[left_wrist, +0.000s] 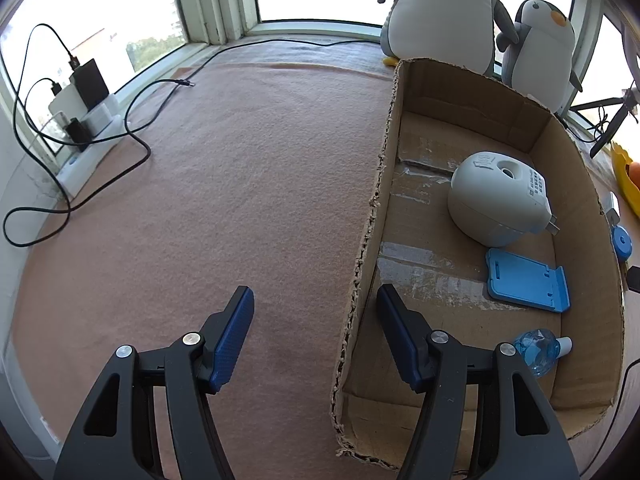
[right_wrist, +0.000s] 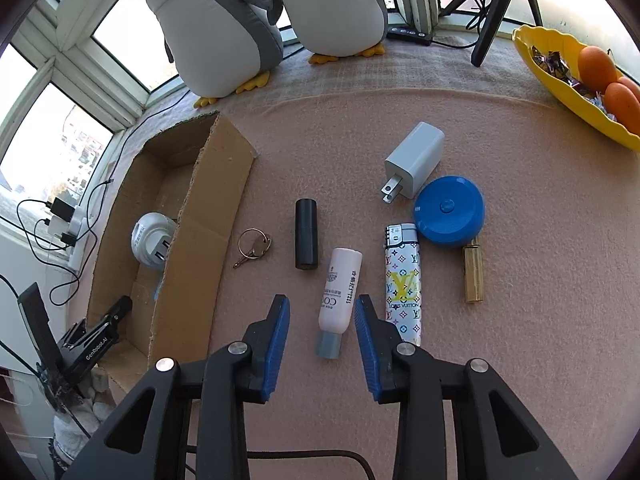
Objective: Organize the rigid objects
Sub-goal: 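Move the right gripper to the pink-white lotion bottle, then grasp the pink-white lotion bottle with the right gripper, then carry the lotion bottle into the box and open the right gripper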
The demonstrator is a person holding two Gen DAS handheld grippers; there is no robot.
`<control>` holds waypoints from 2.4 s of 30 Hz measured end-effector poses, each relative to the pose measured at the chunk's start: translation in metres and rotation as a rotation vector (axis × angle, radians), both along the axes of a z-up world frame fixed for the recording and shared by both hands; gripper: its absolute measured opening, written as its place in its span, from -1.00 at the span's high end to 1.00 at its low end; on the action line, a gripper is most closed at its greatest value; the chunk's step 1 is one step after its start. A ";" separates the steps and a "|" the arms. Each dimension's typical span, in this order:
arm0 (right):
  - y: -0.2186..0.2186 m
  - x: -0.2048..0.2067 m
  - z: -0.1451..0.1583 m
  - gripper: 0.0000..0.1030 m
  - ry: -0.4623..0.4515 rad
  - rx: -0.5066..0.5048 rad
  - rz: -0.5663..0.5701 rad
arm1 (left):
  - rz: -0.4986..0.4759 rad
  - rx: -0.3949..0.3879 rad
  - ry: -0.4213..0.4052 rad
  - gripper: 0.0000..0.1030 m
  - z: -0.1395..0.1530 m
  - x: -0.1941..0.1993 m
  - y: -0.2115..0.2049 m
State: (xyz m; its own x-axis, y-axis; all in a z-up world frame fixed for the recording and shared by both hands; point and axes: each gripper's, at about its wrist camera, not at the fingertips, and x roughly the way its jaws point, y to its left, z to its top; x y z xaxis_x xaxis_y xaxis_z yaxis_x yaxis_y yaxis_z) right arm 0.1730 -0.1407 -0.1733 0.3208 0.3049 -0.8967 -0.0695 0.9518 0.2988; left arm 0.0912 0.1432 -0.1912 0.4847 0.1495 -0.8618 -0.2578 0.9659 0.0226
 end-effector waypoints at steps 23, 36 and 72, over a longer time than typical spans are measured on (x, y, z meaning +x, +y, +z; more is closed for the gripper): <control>0.022 0.023 -0.029 0.65 0.067 -0.155 0.037 | 0.002 -0.001 0.000 -0.24 0.000 0.000 0.000; 0.018 0.015 -0.024 0.65 0.040 -0.149 0.027 | 0.003 -0.004 -0.002 -0.24 -0.002 -0.001 0.002; 0.158 -0.023 0.048 0.65 -0.225 -0.171 0.450 | 0.005 -0.005 -0.002 -0.24 -0.002 -0.001 0.002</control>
State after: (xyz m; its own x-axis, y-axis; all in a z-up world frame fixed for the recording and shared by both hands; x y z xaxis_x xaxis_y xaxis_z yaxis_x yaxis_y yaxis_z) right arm 0.1502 0.0170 -0.1253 0.3820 0.3117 -0.8700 -0.5266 0.8470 0.0723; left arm 0.0903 0.1448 -0.1929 0.4859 0.1478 -0.8614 -0.2630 0.9646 0.0171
